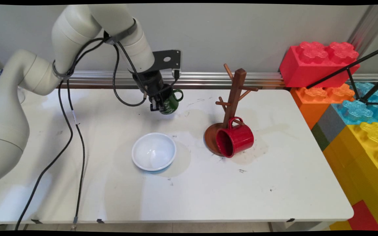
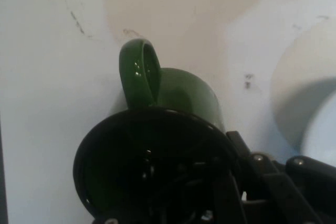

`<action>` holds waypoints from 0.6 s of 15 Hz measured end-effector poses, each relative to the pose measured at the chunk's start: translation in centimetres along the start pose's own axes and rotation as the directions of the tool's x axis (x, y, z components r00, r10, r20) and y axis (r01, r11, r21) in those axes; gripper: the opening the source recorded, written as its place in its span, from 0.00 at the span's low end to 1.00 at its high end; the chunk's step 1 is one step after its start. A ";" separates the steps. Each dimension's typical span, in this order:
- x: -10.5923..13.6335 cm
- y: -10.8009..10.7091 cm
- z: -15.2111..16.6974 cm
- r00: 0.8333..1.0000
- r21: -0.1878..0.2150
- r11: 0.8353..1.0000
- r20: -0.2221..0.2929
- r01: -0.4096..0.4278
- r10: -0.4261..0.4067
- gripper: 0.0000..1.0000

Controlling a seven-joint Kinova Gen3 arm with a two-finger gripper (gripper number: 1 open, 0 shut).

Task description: Place the picked object on the table

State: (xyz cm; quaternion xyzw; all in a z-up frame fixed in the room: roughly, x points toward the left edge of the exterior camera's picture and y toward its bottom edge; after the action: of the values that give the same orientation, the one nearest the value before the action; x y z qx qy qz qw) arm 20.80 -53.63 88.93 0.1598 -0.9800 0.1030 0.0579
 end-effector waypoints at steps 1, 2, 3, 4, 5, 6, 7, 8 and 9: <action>0.0 -0.3 0.5 1.000 -0.007 1.000 0.001 -0.005 0.005 0.00; 0.0 -0.5 1.2 1.000 -0.017 1.000 0.000 -0.009 0.009 0.00; 0.1 -0.7 1.8 1.000 -0.027 1.000 -0.002 -0.011 0.011 0.00; 0.1 -0.8 2.3 1.000 -0.035 0.999 -0.004 -0.012 0.011 0.00; 0.3 -1.0 2.9 1.000 -0.044 0.999 -0.006 -0.012 0.011 0.00; 0.4 -1.1 3.5 1.000 -0.053 0.999 -0.009 -0.011 0.011 0.00; 0.5 -1.2 4.0 1.000 -0.060 0.998 -0.011 -0.011 0.010 0.00; 0.6 -1.3 4.5 1.000 -0.069 0.998 -0.013 -0.010 0.009 0.00; 0.6 -1.4 5.0 1.000 -0.076 0.997 -0.014 -0.010 0.009 0.00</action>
State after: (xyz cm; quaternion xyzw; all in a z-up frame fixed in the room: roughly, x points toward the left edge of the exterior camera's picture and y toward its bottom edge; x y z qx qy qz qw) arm 20.25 -56.21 84.46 0.1523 -0.9836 0.0669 0.0703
